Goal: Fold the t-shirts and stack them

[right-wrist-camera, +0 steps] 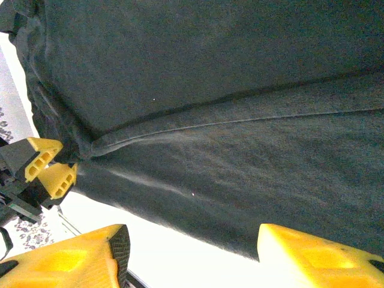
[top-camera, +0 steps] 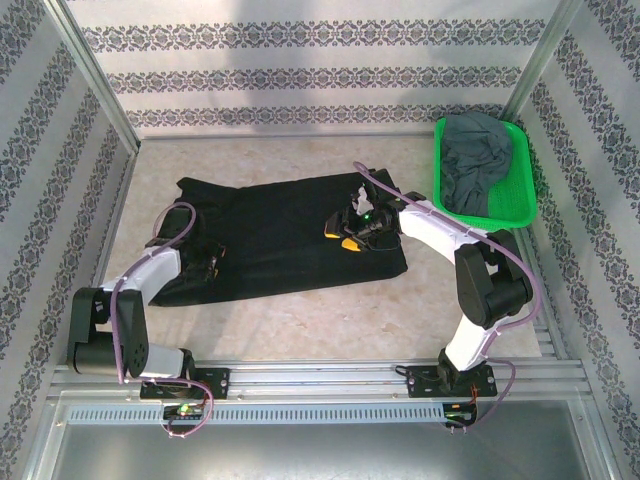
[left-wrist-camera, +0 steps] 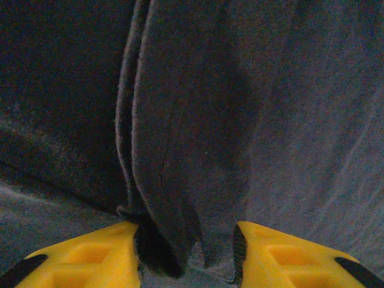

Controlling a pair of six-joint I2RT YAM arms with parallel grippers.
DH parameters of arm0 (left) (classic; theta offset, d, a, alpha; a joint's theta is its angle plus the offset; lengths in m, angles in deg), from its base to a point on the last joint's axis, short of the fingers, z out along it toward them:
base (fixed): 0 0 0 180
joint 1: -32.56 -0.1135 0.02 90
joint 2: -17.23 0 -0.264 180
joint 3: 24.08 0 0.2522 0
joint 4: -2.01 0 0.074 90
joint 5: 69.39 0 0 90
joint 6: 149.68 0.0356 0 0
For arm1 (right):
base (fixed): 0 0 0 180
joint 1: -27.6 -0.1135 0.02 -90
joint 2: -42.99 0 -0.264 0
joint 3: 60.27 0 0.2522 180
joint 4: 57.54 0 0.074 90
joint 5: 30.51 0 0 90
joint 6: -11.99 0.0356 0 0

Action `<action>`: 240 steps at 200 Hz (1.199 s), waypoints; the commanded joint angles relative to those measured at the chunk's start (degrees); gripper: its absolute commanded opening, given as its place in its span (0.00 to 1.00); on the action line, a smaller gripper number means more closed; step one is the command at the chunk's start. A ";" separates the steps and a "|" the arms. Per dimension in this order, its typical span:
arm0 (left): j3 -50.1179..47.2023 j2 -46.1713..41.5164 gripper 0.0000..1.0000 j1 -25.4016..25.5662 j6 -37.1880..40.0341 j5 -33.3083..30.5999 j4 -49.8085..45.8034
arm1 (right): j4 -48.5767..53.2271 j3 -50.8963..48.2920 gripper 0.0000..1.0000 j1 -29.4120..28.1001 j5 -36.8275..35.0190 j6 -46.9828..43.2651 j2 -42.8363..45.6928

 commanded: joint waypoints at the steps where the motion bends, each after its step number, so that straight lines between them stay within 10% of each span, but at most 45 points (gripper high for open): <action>1: 1.15 1.78 0.33 0.38 1.02 -1.46 0.08 | -0.08 -0.70 0.59 -0.07 0.89 0.50 0.30; 31: 3.99 3.80 0.00 0.47 2.95 -0.45 0.96 | 0.09 -0.65 0.58 0.39 0.62 0.58 0.82; 160: 39.53 30.72 0.00 7.64 35.43 -1.69 -26.60 | 0.21 -2.24 0.57 2.87 1.95 1.12 2.47; 177: 40.13 31.03 0.09 7.83 35.72 -2.69 -26.86 | -0.01 -2.61 0.57 2.87 2.17 1.22 2.66; 206: 40.93 28.56 0.59 7.85 34.51 -7.65 -28.45 | 0.03 -2.88 0.57 2.84 1.96 1.04 2.76; 240: 34.69 18.94 0.57 5.58 28.31 -9.24 -24.15 | 0.73 -3.08 0.56 4.40 -1.30 0.77 2.67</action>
